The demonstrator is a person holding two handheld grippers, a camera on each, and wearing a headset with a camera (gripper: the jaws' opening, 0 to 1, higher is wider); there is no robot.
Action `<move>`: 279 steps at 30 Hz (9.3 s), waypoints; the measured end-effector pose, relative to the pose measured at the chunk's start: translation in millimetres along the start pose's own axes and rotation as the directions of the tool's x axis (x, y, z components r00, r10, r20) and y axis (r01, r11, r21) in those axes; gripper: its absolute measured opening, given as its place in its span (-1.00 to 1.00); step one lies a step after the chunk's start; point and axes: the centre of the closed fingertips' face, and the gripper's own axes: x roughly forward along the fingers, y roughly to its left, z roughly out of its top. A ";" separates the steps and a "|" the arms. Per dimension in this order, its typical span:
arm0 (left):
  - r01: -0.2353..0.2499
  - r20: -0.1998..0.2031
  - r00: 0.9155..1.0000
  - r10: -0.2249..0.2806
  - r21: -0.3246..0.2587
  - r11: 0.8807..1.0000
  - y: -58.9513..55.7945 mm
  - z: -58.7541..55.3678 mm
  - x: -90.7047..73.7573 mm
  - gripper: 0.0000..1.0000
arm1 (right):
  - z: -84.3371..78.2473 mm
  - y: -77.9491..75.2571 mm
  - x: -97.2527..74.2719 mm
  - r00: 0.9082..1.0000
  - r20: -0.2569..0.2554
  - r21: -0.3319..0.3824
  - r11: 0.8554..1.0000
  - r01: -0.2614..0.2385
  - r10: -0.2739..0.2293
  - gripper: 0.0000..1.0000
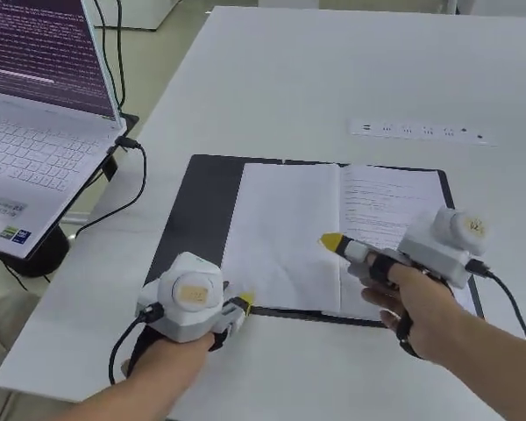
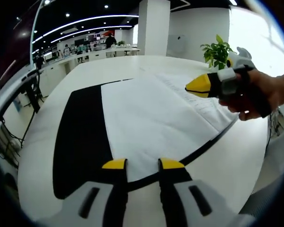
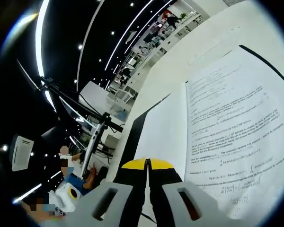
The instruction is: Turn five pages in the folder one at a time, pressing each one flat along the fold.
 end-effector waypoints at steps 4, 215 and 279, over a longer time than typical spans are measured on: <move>0.004 0.029 1.000 -0.006 0.051 0.999 0.4 2.0 0.6 -0.54 | 11.0 -13.4 10.5 0.999 -0.020 0.076 0.997 0.027 -0.025 -1.00; 0.259 0.057 0.961 -0.272 0.168 0.951 -201.8 92.8 55.2 0.21 | 6.2 -45.0 -276.6 0.879 0.305 -0.345 0.818 0.461 -0.367 0.79; 0.183 0.093 0.975 -0.200 0.161 0.970 -200.3 68.5 91.8 -1.00 | 5.5 -101.5 -171.2 0.944 0.137 -0.235 0.916 0.324 -0.299 -0.30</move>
